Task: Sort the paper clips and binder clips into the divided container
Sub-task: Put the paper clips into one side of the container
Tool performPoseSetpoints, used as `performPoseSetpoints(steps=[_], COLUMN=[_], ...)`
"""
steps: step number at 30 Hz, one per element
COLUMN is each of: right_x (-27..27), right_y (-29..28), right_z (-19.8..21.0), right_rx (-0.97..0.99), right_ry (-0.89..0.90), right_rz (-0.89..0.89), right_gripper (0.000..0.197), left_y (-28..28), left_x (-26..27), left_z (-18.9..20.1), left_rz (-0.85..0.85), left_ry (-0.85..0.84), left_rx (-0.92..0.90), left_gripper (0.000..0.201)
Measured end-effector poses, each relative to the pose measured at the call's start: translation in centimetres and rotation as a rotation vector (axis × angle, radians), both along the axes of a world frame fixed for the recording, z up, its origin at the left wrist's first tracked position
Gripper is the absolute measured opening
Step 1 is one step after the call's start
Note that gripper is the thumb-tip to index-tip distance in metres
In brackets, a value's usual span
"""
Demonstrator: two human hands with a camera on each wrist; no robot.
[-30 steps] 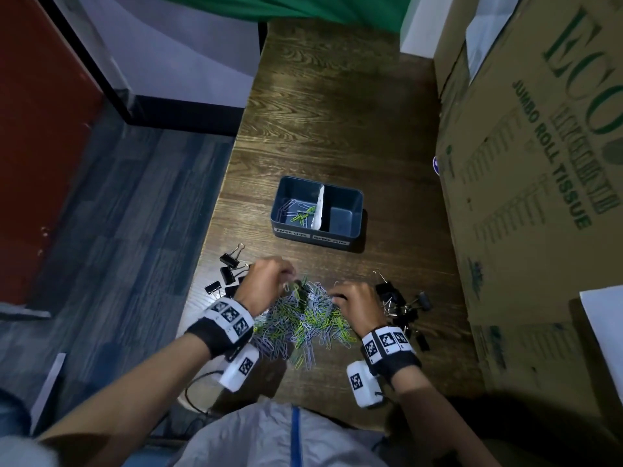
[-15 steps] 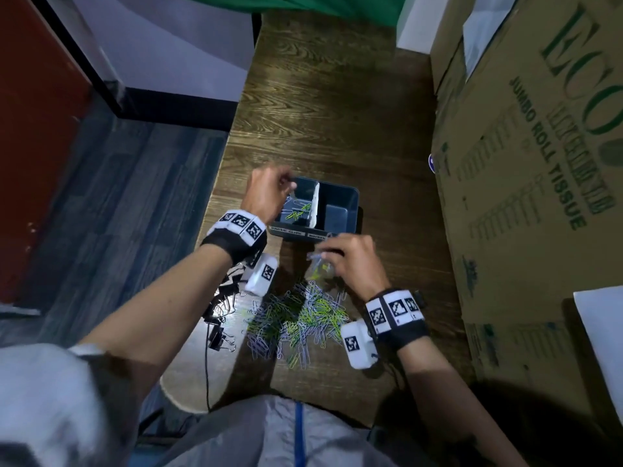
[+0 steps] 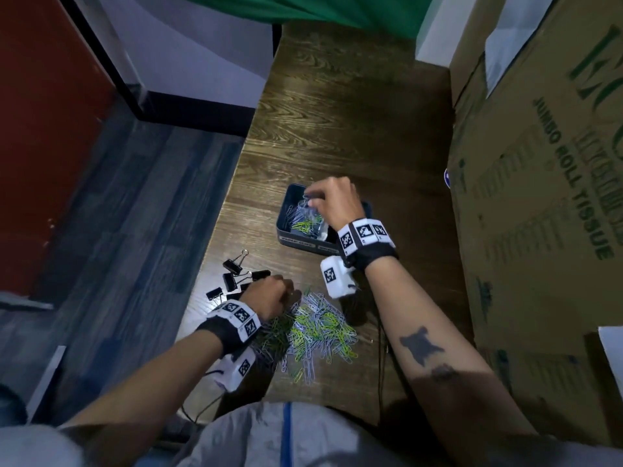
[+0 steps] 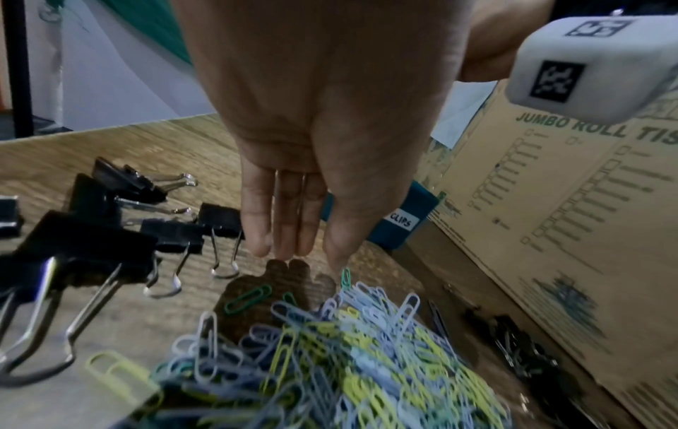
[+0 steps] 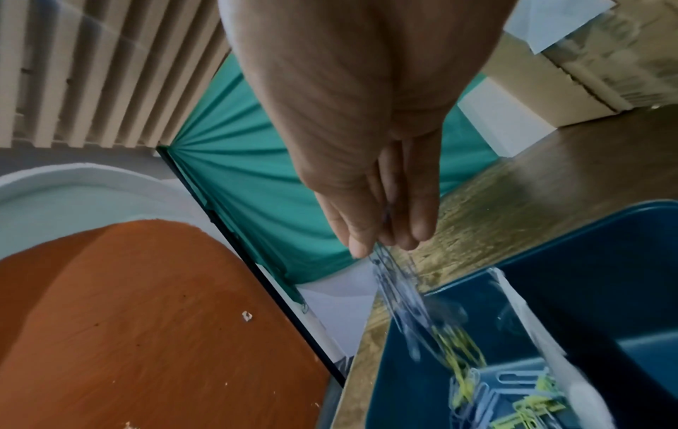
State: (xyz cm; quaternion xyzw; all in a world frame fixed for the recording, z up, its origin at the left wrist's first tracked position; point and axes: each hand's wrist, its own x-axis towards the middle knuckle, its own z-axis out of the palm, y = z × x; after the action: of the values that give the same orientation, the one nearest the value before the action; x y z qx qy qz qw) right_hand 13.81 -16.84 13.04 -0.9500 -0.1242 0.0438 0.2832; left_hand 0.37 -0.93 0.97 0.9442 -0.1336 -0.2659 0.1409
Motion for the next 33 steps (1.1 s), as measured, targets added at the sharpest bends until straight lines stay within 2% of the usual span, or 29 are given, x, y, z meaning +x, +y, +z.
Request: performPoseSetpoints(steps=[4,6,8,10,14,16,19,22,27,33], right_x=[-2.7,-4.8,-7.4,-10.1,-15.1,-17.2,-19.4,-20.2,-19.8,-18.9], right_y=[-1.2,-2.2,-3.4,-4.5,-6.4,-6.5,-5.4,-4.3,-4.4,-4.9], right_z=[-2.5,-4.8,-7.8,-10.3,-13.0,-13.4,-14.4,-14.9,-14.6,-13.5], right_rx=[0.01,-0.026,-0.08,-0.135,-0.285,-0.338,-0.439,-0.454,-0.361,-0.225], right_ry=[0.042,0.089,0.188,0.32,0.596,0.611,0.525,0.424,0.346,0.346], right_rz=[0.007,0.031,0.039,-0.01,-0.036,0.014,0.09,0.093,0.063,0.015], right_gripper=[0.018,0.01,0.015,0.034,0.096,0.105,0.095,0.083,0.064,0.042], left_y=[-0.6,-0.7,-0.9,-1.1,-1.9,-2.1,-2.5,-2.6,-2.4,-2.0], left_x=[-2.2,-3.0,-3.7,-4.5,-5.8,-6.1,-5.9,-5.6,-5.2,-4.6], left_z=[-1.0,-1.8,-2.3,-2.7,-3.1,-3.2,-3.3,-3.6,-1.8,-1.2], left_rz=[-0.061,-0.105,-0.157,-0.197,-0.236,-0.229,-0.244,-0.303,-0.25,-0.145], left_ry=[0.085,0.111,0.114,0.073,-0.018,-0.032,-0.062,-0.071,-0.062,-0.062], left_rx=[0.024,0.045,0.049,0.068,0.118,0.115,0.088,0.093,0.002,-0.099], left_gripper=[0.074,0.087,0.098,0.104,0.101,0.093,0.084,0.083,0.056,0.037])
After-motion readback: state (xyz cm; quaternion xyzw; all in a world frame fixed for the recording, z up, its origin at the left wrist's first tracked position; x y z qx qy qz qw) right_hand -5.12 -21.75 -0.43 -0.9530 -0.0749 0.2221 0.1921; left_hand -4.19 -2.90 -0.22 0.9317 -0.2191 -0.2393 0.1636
